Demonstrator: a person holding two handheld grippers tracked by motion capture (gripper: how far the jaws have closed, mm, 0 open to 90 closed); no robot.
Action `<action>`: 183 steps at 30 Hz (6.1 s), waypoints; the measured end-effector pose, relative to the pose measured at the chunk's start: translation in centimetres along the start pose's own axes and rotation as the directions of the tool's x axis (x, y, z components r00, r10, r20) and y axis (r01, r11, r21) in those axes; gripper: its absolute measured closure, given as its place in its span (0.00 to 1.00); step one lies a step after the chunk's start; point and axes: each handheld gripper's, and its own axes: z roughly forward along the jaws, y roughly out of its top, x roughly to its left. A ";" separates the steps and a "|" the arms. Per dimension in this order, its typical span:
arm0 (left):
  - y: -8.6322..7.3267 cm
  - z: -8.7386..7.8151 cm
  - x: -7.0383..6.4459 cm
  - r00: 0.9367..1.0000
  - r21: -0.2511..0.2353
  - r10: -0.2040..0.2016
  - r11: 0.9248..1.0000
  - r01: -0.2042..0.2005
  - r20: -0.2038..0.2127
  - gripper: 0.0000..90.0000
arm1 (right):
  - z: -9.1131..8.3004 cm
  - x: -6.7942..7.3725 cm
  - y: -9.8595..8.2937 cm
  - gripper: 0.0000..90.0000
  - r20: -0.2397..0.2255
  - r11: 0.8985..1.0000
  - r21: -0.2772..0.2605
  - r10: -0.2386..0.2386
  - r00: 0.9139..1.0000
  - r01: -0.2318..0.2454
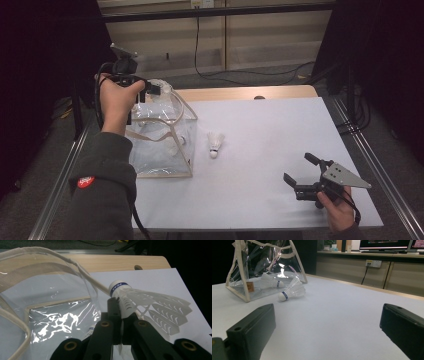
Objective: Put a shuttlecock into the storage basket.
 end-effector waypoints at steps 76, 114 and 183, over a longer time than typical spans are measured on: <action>-1.0 2.1 3.6 0.995 0.002 -0.049 0.999 0.050 -0.084 1.00 | -0.1 0.0 0.0 0.00 0.003 1.000 0.002 -0.006 1.000 0.006; -1.3 3.3 5.0 0.991 0.002 -0.060 0.998 0.061 -0.117 0.99 | -0.1 -0.1 0.0 0.00 0.001 1.000 0.002 -0.006 1.000 0.006; -2.2 3.1 3.1 0.999 -0.004 -0.004 1.000 0.005 0.038 0.54 | -0.5 -0.1 0.1 0.00 0.012 1.000 -0.003 -0.006 1.000 0.007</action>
